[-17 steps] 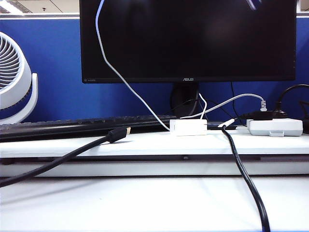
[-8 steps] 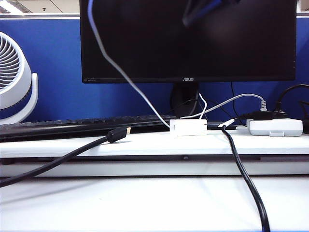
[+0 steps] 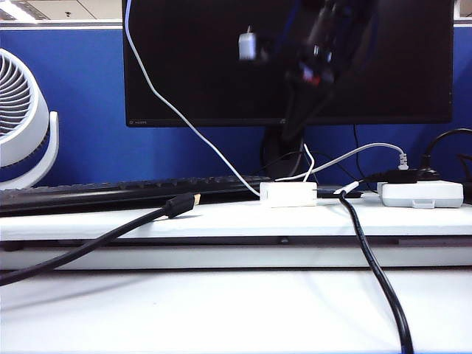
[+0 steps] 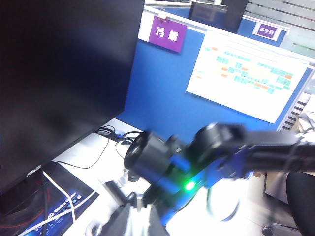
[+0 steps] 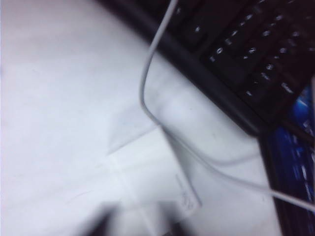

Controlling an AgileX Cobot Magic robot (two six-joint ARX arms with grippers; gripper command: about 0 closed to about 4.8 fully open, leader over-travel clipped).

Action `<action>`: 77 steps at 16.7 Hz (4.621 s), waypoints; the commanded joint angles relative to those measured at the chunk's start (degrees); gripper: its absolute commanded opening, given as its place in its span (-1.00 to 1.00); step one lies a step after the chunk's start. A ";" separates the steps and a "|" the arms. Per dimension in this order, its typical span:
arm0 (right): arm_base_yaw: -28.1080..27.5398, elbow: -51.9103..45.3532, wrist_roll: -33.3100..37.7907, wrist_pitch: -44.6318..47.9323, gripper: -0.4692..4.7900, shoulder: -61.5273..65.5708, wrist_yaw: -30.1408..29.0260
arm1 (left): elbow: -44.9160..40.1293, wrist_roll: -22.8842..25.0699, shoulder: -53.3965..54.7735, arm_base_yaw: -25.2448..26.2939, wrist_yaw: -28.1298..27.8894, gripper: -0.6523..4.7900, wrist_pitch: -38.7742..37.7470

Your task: Pick up the Type-C charging cable and the charging base, insert one end of the Type-C charger into the corresponding slot on the base, and finally place the plugged-in charger back on the table.

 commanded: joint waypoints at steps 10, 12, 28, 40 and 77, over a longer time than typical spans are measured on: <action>0.07 0.22 -11.28 2.99 0.49 8.85 1.01 | 0.17 0.33 -0.26 -0.07 0.28 -0.68 -2.21; -0.02 0.22 -11.30 2.99 0.49 9.79 1.86 | 0.17 0.52 -0.26 -0.07 0.26 -0.68 -2.34; -0.35 0.22 -10.80 3.23 -0.42 -18.43 10.51 | 0.17 0.70 -0.26 -0.09 6.14 -0.68 -9.70; 0.98 0.15 -5.20 13.03 -0.62 -30.42 -4.96 | 0.17 -2.95 2.64 -5.55 15.63 -0.68 -18.62; 1.68 0.13 -54.62 28.22 -0.62 -29.46 -15.61 | 0.17 -54.77 7.13 -5.66 21.88 -0.69 25.92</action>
